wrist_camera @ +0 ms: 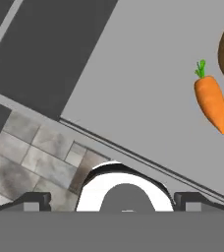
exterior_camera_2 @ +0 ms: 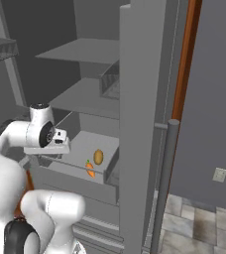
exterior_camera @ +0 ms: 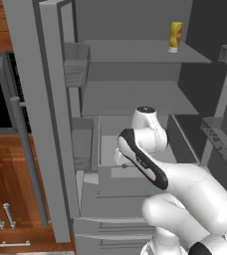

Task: Place the carrot and potato inside the fridge drawer. Close the drawer after placing the vegetables.

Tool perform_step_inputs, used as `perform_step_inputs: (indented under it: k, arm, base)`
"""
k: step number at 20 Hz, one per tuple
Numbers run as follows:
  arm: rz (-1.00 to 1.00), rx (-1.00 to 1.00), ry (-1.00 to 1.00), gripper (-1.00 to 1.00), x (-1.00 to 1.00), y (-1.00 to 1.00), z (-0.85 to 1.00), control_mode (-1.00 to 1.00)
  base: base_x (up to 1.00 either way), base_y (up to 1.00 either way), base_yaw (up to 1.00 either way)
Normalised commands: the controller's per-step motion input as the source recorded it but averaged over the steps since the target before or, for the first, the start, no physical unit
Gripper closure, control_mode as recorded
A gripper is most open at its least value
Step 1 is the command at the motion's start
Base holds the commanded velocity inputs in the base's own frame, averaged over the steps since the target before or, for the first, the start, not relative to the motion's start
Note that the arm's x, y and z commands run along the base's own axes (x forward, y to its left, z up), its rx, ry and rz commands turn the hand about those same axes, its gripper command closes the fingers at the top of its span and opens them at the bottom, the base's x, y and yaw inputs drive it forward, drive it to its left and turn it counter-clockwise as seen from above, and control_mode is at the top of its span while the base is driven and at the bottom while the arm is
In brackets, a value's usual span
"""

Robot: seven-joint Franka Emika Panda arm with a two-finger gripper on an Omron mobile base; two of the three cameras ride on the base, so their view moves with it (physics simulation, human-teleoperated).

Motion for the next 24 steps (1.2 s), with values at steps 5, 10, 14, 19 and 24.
perform_step_inputs:
  k: [5, 10, 14, 19, 24]
  arm:
    - [0.00, -0.09, 0.01, -1.00, -0.39, 0.55, -0.08, -1.00]
    - [0.00, -0.10, 0.11, -1.00, 0.10, 0.41, -0.69, -1.00]
    - [0.04, -0.05, 0.11, -1.00, 0.38, 0.06, -0.81, -1.00]
    - [0.08, -0.01, 0.05, -1.00, 0.68, -0.02, -0.51, -1.00]
    - [0.09, 0.00, 0.00, -1.00, 0.90, -0.17, -0.13, -1.00]
  base:
    - [0.00, 0.00, 0.00]
    - [0.00, 0.00, 0.00]
    - [0.00, 0.00, 0.00]
    - [0.00, 0.00, 0.00]
    - [0.00, 0.00, 0.00]
